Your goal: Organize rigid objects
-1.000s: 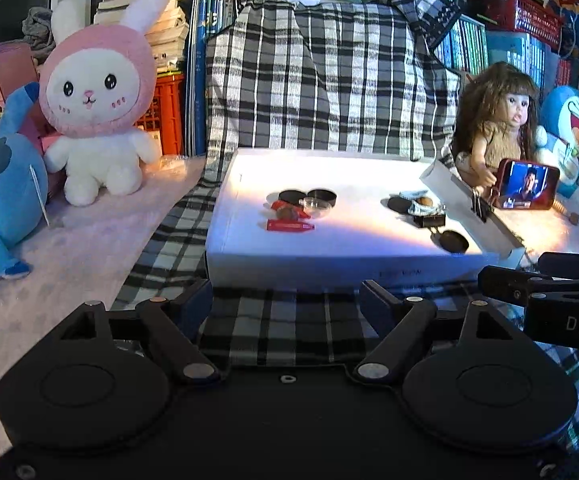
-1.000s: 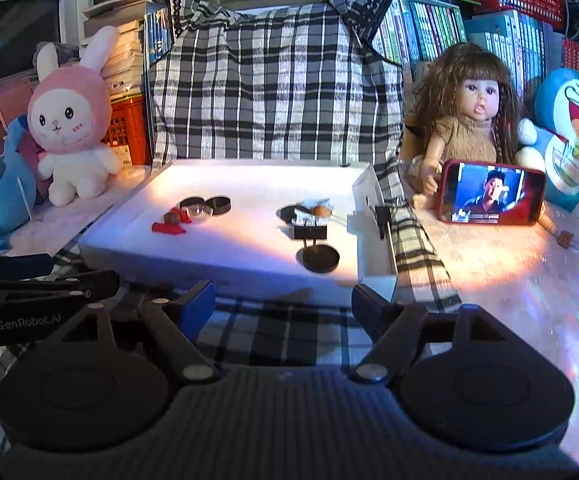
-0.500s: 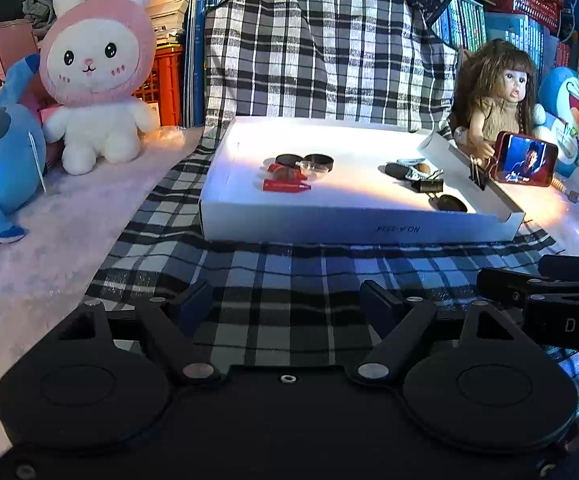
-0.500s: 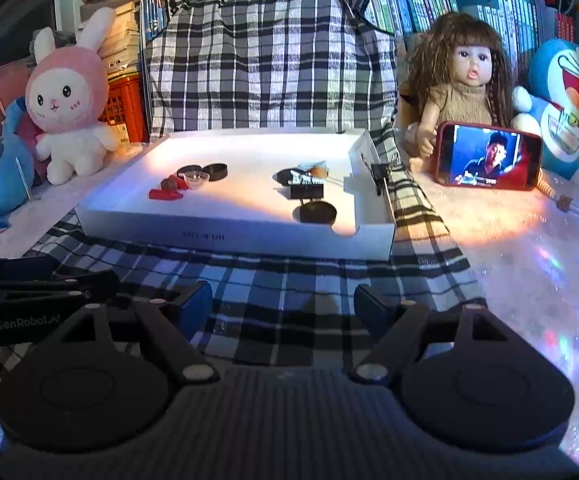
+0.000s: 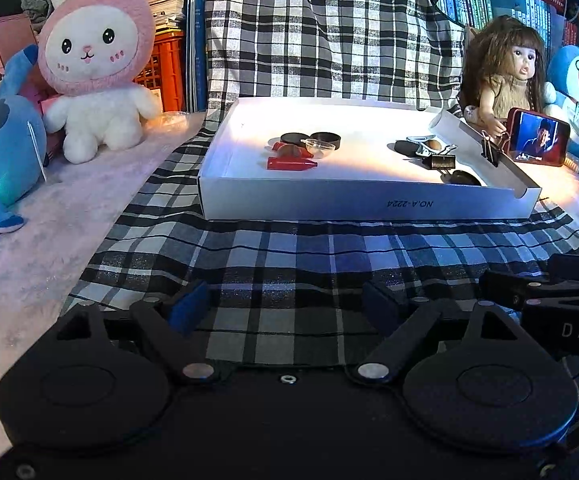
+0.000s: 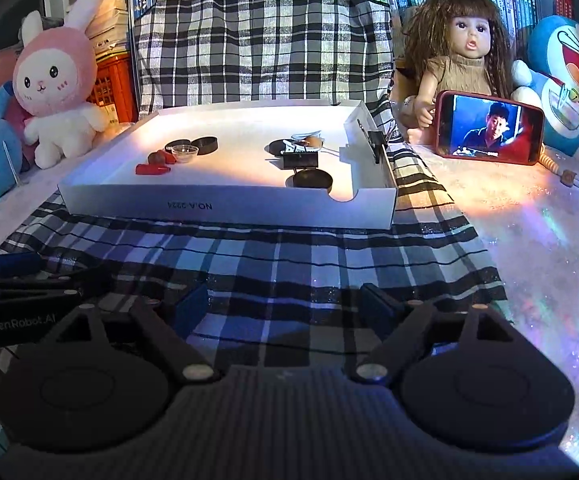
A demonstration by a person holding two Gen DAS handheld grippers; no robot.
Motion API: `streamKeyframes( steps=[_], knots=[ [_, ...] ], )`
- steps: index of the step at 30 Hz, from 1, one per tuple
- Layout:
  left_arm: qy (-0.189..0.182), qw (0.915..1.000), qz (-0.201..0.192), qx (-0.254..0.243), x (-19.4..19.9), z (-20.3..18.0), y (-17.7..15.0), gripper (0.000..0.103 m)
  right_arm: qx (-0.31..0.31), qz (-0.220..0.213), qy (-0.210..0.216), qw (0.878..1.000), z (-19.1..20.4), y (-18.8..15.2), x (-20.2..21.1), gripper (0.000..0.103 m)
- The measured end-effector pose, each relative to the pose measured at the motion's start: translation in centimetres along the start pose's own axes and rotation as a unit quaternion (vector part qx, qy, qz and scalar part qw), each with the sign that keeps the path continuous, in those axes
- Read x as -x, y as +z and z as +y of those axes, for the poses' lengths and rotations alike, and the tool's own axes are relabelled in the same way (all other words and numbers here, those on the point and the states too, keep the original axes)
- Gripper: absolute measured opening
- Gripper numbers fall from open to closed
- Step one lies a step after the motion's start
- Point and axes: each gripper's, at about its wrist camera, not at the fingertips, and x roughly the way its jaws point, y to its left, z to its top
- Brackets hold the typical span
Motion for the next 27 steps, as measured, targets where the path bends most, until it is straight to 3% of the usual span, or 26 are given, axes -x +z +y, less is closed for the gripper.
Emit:
streamKeyframes(
  steps=[13,27],
  knots=[
    [0.005,1.0000,0.004,0.002,-0.46,-0.05,0.04,0.094,0.006,0.005,0.008,1.000,0.38,-0.03,-0.51,0.101],
    [0.015,0.9998,0.012,0.011,-0.74,0.24,0.09,0.103,0.006,0.011,-0.011,1.000,0.56,-0.07,-0.70,0.103]
  ],
)
